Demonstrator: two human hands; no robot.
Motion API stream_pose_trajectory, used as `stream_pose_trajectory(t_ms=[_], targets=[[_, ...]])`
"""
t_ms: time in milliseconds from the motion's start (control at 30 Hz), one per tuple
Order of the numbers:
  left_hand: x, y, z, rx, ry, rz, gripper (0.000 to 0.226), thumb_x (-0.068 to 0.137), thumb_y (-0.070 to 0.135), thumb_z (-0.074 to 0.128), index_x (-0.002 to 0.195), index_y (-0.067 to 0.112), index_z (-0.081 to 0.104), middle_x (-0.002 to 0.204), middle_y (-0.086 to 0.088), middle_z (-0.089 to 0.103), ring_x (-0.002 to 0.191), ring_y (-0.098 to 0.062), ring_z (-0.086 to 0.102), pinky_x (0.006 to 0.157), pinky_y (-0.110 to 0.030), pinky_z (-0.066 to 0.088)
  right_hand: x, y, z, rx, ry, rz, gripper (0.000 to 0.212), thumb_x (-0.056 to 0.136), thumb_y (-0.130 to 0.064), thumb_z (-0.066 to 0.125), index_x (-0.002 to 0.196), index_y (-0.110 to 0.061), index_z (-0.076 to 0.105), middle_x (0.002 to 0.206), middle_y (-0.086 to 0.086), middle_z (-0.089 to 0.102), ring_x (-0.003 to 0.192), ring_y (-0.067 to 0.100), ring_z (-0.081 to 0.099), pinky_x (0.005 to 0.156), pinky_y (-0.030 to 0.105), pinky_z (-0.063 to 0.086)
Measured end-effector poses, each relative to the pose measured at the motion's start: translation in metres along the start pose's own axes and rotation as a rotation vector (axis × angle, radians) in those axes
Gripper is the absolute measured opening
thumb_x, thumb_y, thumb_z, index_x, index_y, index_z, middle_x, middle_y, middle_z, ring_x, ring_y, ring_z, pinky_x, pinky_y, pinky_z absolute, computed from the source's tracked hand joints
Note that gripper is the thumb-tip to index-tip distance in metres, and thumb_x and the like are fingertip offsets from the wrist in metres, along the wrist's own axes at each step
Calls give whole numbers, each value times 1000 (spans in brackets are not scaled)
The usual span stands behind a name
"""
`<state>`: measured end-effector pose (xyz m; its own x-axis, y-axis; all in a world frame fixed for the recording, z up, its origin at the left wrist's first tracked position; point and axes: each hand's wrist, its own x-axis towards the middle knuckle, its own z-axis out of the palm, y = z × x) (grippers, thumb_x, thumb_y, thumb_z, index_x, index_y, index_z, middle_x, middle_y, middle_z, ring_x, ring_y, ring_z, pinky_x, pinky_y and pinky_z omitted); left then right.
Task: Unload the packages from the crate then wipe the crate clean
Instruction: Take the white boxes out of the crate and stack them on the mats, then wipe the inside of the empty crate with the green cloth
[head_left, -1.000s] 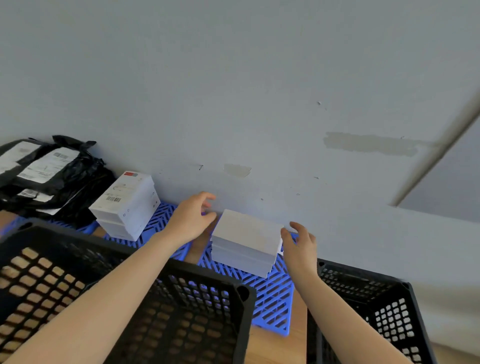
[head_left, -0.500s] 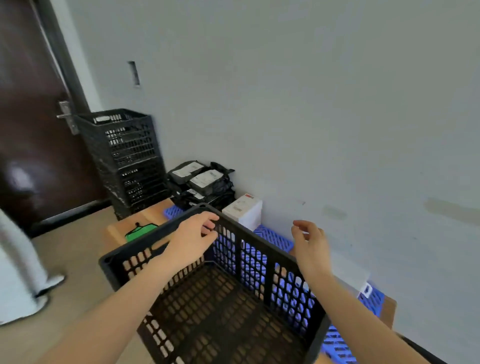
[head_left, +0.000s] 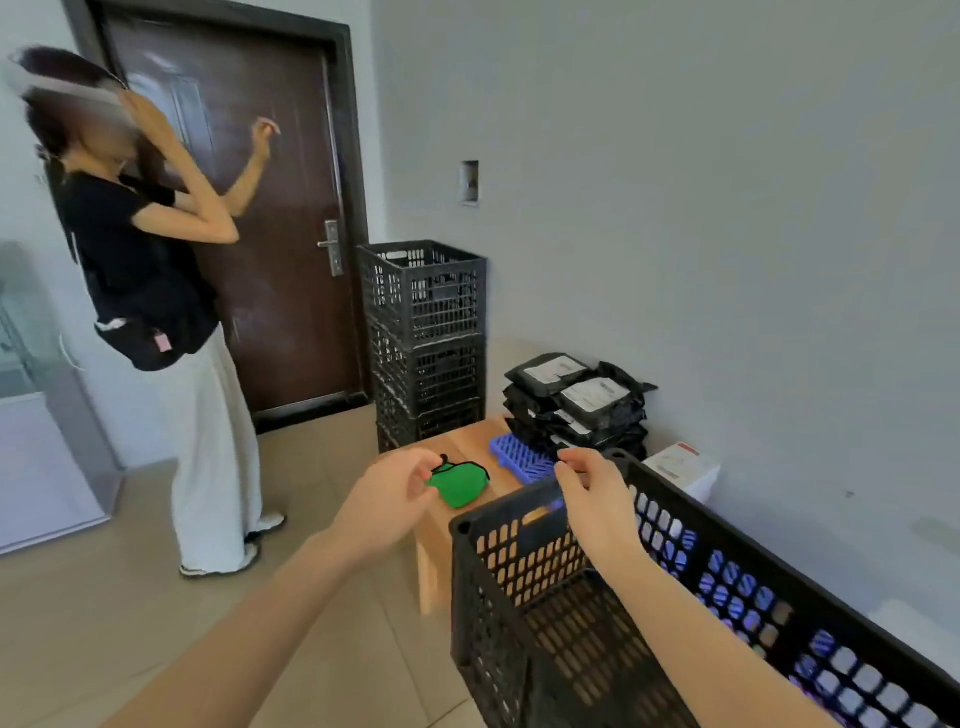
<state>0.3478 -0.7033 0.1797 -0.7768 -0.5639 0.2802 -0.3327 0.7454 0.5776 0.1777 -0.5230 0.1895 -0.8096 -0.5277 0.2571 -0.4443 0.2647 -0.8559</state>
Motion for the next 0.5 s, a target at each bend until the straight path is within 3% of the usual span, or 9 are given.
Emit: stream_pose_trajectory(t_ms=[267,367,500], targets=[[35,-103,-44,26,-33,-38,33,92,23,61,125,26,56,112,7,61,104,-8,58,93,-30,49,36,-43,138,-89,-121,-9,29,96,-28,52,124,-19,57,125,3,53,109,14,53,82,23,40],[55,-131,-44,-4,-49,-51,34,92,24,60,125,28,56,112,7,60,104,-8,58,93,-30,48,61,-40,169,-153,-189,14,31,96,-31,52,126,-21,56,127,3,52,107,13,52,71,19,38],[92,-162,-34,-20,-93,-57,35,91,25,59,126,30,54,113,8,59,105,-8,58,93,-32,49,104,-29,202,-230,-248,50,36,95,-29,54,130,-20,53,133,7,49,115,19,53,80,23,39]])
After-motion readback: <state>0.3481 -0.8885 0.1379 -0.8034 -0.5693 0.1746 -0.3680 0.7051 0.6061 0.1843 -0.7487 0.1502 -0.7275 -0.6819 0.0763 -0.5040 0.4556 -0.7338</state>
